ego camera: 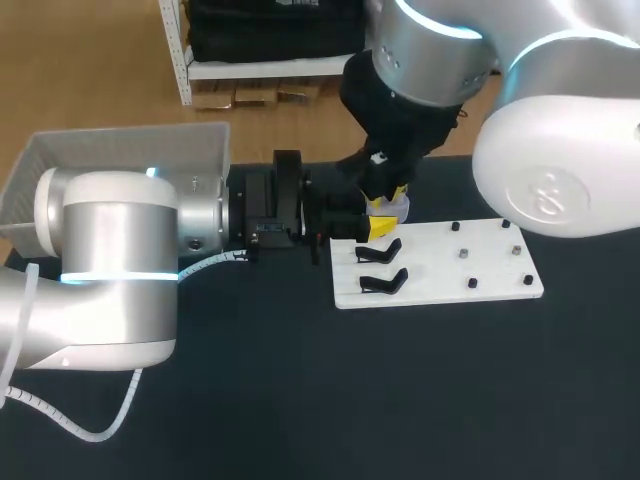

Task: Pick up each earbud case from the left stands, insert the matching earbuds, close the lid, and place the case in the box.

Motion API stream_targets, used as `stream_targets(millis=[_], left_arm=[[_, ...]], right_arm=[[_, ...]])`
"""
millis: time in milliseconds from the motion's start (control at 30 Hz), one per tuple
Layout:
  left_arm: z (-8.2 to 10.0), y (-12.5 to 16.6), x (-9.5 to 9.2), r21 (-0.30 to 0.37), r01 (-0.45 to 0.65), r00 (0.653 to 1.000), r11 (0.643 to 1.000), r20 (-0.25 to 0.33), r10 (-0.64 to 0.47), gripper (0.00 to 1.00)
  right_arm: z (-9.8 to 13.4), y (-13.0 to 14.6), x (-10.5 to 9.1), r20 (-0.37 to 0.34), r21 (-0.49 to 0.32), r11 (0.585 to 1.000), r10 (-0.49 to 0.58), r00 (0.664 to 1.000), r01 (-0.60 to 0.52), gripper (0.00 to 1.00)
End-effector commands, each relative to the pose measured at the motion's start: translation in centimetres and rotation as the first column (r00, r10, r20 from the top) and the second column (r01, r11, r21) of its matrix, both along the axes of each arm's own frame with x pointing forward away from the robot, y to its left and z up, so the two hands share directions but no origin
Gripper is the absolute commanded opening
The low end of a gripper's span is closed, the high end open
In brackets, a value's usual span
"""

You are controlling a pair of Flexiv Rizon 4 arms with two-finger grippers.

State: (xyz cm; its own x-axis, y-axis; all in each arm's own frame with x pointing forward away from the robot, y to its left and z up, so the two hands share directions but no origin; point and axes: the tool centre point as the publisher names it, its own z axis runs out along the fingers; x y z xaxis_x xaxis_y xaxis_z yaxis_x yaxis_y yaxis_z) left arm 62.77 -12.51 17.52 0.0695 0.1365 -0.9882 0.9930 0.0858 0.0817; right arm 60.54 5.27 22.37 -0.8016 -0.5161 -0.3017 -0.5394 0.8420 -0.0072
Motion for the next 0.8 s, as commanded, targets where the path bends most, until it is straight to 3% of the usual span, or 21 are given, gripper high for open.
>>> stream_targets(millis=[33, 800], left_arm=[[-0.20, -0.05, -0.18, -0.009, -0.010, 1.000, 1.000, 0.007, 0.010, 0.00], [-0.20, -0.05, -0.18, -0.009, -0.010, 1.000, 1.000, 0.007, 0.010, 0.00]], right_arm=[[-0.03, 0.10, 0.25, -0.006, -0.001, 1.000, 0.005, 1.000, -0.005, 0.00], [-0.83, 0.07, 0.71, -0.030, -0.012, 1.000, 0.015, 0.999, -0.015, 0.00]])
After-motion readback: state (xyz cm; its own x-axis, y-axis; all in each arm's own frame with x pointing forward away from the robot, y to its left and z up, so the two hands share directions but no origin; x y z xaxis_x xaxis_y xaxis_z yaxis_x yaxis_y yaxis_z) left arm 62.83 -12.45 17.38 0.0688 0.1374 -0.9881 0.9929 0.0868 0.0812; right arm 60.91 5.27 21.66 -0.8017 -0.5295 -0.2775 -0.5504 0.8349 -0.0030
